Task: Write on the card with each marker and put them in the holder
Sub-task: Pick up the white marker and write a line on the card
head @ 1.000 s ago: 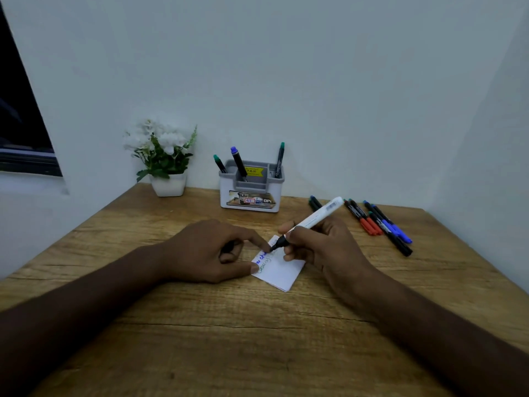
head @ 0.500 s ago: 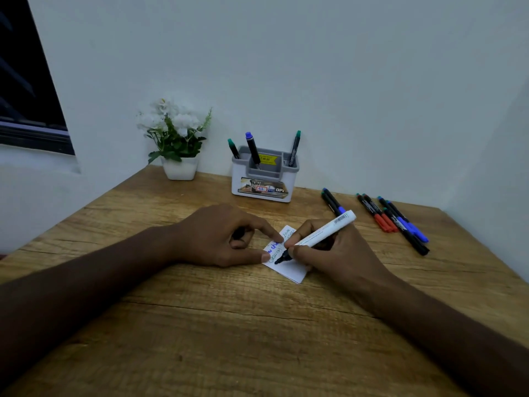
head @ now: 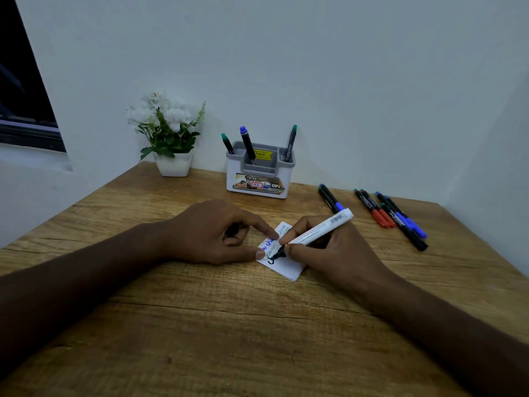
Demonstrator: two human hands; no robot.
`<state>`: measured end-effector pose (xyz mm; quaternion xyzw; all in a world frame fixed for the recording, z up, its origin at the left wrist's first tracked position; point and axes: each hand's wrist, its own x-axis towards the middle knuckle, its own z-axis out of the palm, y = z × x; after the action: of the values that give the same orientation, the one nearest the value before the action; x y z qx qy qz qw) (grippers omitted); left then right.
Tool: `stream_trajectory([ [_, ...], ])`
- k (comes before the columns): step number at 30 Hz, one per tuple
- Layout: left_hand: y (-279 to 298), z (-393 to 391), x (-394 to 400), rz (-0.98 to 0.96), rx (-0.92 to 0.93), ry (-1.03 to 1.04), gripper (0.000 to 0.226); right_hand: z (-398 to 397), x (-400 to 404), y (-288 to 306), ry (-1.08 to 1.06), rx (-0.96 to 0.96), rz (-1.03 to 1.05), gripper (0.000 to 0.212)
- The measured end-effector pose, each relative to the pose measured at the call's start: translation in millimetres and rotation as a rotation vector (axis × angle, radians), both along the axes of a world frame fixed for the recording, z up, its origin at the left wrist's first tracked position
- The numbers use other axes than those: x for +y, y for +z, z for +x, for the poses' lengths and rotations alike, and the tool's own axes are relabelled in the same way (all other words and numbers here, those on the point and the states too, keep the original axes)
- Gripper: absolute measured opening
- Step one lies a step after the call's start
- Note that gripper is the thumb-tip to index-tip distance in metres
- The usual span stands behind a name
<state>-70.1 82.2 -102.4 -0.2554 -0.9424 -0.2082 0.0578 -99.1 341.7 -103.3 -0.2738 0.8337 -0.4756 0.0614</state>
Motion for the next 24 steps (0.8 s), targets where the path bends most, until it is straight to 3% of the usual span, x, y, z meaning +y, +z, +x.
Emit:
stream_trajectory([
  [13,0.4,-0.4,-0.2,0.011,-0.01,-0.017,0.04,-3.6,0.8,-2.9,-0.061,-0.026,-0.049,0.004],
  [24,1.4,-0.1,0.2,0.002,-0.018,-0.012,0.04,-4.8,1.2,-4.0,-0.09,0.017,0.032,0.01],
])
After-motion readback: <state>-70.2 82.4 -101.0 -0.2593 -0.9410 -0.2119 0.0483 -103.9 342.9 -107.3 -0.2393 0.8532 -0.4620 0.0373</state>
